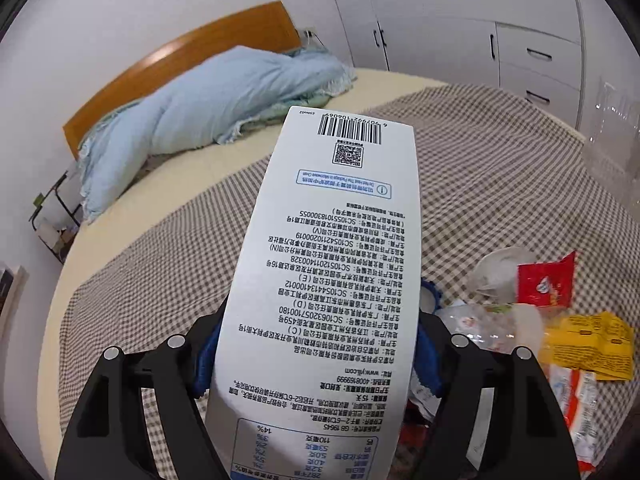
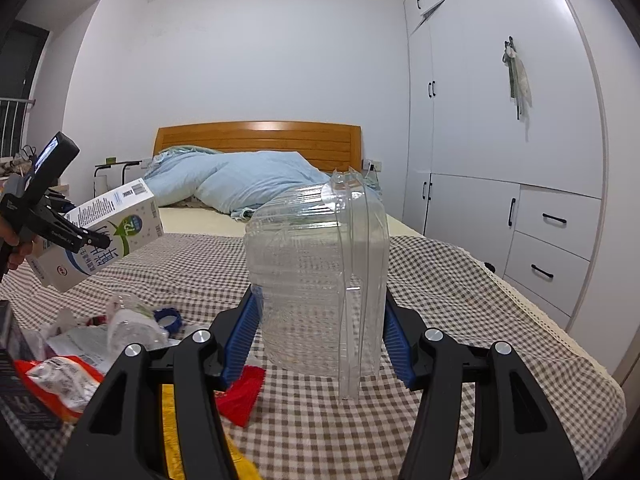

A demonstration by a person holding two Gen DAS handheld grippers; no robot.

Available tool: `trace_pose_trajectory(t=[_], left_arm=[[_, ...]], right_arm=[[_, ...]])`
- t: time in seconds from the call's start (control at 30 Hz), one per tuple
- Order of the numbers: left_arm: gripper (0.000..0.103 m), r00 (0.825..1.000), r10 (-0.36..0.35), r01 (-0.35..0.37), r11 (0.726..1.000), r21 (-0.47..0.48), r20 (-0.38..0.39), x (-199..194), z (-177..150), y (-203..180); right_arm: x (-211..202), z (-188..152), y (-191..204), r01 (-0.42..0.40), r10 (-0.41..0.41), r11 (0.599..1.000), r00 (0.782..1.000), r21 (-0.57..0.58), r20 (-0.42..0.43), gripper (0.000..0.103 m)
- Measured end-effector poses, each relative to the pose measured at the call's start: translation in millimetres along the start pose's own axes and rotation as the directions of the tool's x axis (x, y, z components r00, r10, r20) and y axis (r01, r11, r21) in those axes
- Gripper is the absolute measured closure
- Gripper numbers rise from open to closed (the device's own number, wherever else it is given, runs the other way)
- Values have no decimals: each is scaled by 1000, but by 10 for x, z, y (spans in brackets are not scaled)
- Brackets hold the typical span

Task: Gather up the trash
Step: 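Carry the carton and container off the bed toward the floor trash bag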

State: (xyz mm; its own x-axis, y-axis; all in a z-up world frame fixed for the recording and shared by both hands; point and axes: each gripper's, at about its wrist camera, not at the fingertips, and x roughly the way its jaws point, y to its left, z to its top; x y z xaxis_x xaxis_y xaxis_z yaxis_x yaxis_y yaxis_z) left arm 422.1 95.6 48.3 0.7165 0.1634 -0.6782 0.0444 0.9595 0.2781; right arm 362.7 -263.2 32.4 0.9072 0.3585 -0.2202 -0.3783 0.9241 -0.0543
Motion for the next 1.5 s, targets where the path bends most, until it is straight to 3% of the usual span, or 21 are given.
trace_pose_trajectory(t=[0.77,1.5], left_arm=[[30,993,-13,22,997,-73,115,-1637,-567,-185],[30,986,-58,69,995,-68,158,-2551,-1165,-560]], right_arm=[[-1005,89,266,-85,83,992,996,91,17,47],[-1760,64,525,-105,106,992,994,72,-6,47]])
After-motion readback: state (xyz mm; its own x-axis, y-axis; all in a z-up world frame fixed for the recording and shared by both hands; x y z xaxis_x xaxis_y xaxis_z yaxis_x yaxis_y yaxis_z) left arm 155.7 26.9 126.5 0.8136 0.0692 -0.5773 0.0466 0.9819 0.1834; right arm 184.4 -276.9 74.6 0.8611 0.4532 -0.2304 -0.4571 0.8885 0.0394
